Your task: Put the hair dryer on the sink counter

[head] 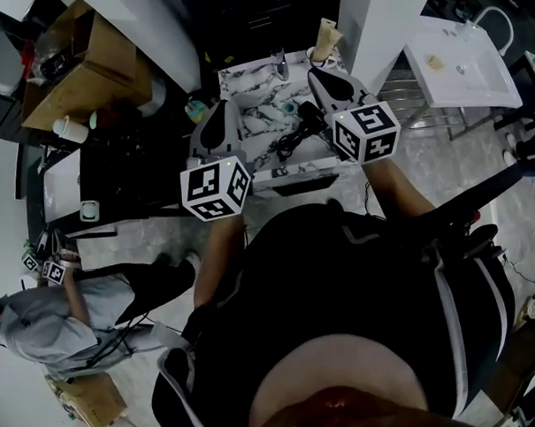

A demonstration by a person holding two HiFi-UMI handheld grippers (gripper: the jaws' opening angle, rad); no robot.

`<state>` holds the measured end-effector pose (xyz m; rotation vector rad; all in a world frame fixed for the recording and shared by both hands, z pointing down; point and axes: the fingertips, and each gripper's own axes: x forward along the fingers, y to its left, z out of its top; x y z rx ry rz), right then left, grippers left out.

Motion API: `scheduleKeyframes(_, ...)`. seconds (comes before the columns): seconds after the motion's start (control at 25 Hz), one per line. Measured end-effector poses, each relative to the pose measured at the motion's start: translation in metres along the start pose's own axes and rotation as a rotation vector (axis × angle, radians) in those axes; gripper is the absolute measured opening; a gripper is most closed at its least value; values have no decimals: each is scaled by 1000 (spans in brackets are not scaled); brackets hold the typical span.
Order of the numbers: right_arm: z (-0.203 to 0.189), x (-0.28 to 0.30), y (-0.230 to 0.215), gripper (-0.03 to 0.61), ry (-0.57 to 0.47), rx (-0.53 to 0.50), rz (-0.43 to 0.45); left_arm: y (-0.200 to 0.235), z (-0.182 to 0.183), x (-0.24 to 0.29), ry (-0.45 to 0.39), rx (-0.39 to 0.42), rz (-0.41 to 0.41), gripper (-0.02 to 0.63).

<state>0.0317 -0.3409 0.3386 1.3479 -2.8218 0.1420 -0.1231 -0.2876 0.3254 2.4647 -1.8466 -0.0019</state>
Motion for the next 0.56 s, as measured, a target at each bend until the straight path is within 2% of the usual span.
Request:
scheduleKeyframes(0.16, 3, 2, -1, 23, -6, 17, 14, 0, -5, 4, 23, -34, -22, 5)
scheduleKeyframes(0.56, 4, 8, -11, 23, 17, -19, 20, -11, -9, 14, 48, 28, -12, 5)
